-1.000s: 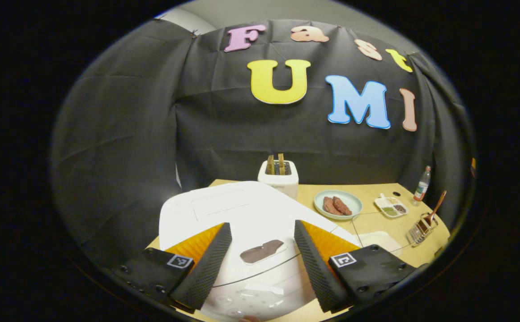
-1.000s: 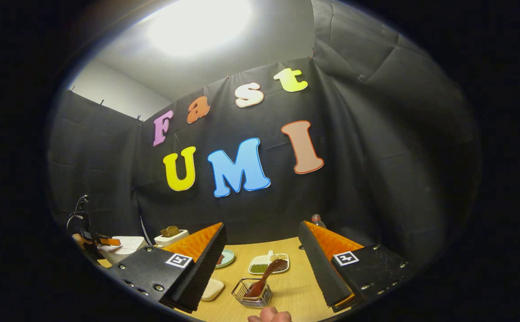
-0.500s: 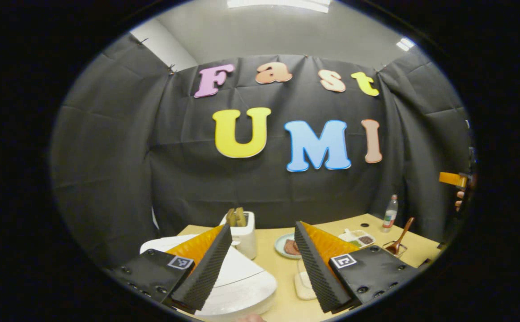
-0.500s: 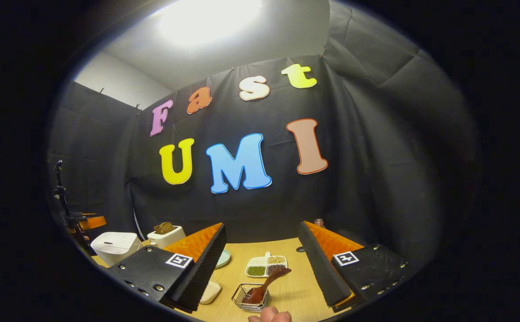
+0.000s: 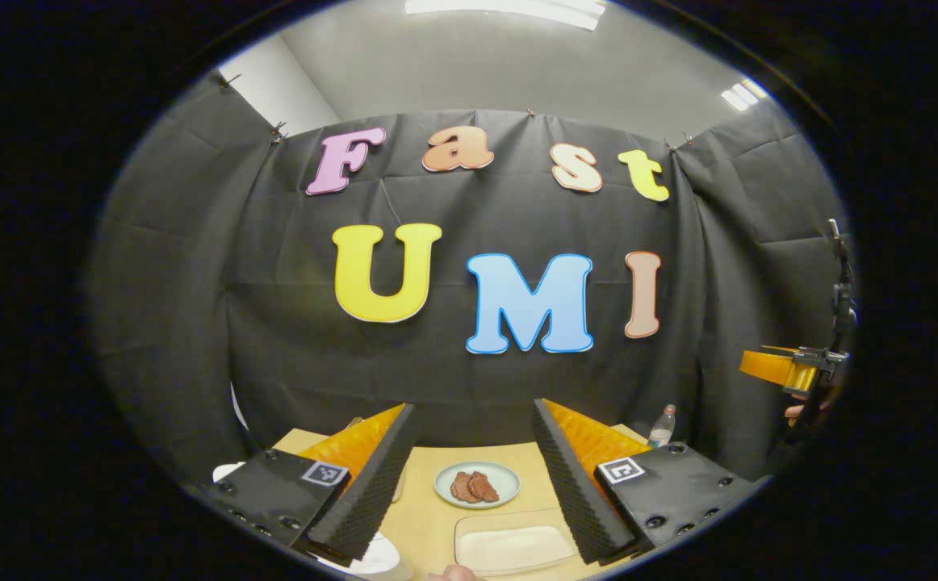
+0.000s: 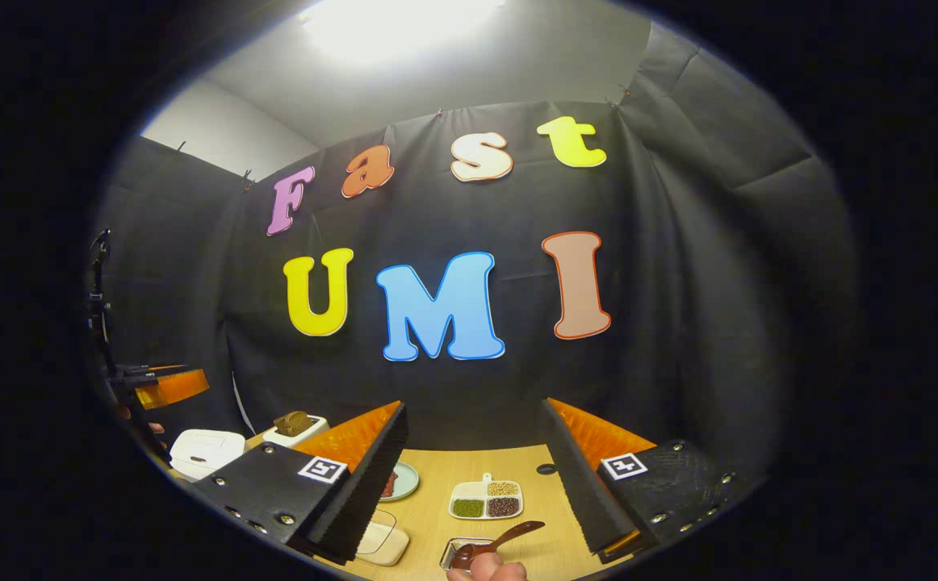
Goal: Close the left gripper, press the button to open the rice cooker; take a wooden spoon from the chopstick holder with the right hand, scoop a spoonful of rice and pour it into the rice cooker, then put the wooden spoon back into the chopstick holder.
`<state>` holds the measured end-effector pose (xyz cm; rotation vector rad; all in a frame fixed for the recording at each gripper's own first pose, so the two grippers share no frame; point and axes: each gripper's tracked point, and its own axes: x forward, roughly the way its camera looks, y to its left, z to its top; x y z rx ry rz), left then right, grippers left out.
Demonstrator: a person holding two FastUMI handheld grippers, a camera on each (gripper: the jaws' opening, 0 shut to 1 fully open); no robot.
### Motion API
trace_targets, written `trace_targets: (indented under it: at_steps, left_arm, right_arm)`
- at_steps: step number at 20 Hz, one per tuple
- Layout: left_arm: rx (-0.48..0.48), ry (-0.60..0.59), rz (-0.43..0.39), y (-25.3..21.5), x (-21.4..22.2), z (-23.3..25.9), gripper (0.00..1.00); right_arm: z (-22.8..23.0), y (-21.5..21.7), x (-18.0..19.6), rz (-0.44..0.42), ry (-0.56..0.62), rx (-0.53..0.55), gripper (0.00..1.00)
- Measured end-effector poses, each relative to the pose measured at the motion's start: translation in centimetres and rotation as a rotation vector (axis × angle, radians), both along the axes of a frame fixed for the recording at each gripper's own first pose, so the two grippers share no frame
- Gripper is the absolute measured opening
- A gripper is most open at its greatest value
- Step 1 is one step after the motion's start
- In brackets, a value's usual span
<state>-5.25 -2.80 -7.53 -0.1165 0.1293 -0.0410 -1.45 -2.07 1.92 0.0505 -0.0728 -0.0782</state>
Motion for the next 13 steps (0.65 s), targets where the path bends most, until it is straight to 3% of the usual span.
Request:
trace_targets:
  at_steps: [7, 8, 12, 13]
  left_arm:
    - [-0.012, -0.007, 0.011, -1.9, -1.3, 0.4, 0.96]
    - [0.004, -0.008, 0.017, -1.8, -1.7, 0.3, 0.98]
    - [0.017, -0.044, 0.017, -3.3, -2.6, 0.7, 0.99]
    - [0.005, -0.049, 0.006, -4.3, -2.9, 0.6, 0.93]
  right_arm:
    - [-0.4, 0.1, -1.4, 0.022, -0.003, -0.024, 0.99]
    - [-0.4, -0.1, -1.6, 0.025, -0.006, -0.024, 0.95]
    - [-1.5, -0.6, -2.3, 0.047, -0.002, -0.022, 0.99]
    - [-1.9, -0.8, -2.5, 0.054, 0.000, -0.035, 0.99]
